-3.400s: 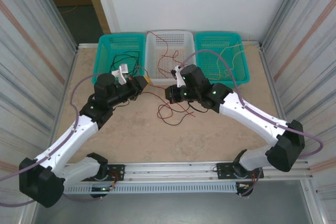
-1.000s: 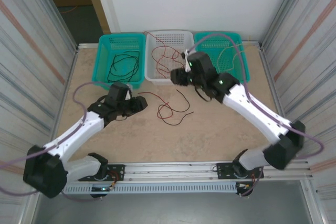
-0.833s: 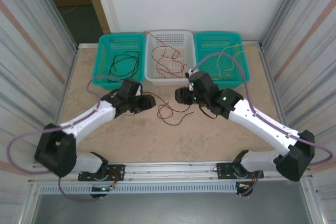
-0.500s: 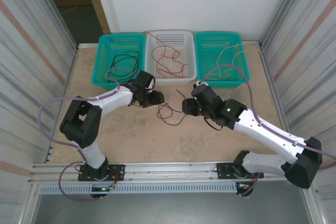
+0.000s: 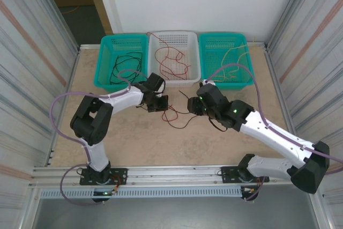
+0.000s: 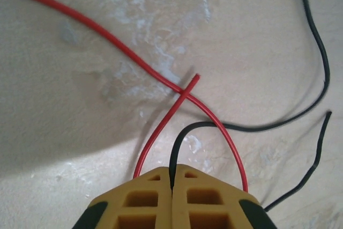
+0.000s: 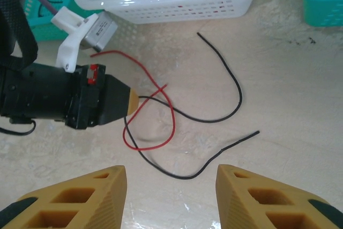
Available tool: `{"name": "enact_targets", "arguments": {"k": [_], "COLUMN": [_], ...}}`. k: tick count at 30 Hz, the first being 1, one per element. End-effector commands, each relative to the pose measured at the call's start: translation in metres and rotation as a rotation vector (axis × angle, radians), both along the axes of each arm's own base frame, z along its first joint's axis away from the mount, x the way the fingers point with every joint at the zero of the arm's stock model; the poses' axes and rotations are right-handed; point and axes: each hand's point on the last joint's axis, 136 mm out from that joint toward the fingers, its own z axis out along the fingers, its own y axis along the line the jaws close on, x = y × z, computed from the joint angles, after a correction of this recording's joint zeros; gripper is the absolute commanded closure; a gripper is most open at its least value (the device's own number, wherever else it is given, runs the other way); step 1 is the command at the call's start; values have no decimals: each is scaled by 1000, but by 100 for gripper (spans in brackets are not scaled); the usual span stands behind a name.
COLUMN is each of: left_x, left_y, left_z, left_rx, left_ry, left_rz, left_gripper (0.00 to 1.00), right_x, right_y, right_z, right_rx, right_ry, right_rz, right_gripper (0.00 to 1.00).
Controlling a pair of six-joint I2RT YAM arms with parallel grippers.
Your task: Untangle the cables
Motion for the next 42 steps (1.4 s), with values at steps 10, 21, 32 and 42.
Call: {"name": "enact_targets", "arguments": {"k": [10,21,32,42], "left_x": [-40,-53,-62,-64], "left_y": [-2,5,19,25], "left_z": [126,206,232,253], "left_rx": [-339,-759,-769,-763], "left_ry": [-269,-458,-559,-607], "left_rz": [7,137,133,127], "left_gripper": [100,100,100,100], "right_x": [15,24,25,4], "right_y": [-20,-4,5,55], "right_z": [54,43,9,-30], "right_rx": [132,162,114,-3], "right_ry": [-60,48,176,265], "right_rz": [-68,-70,-45,124], "right_gripper": [49,36,34,33]}}
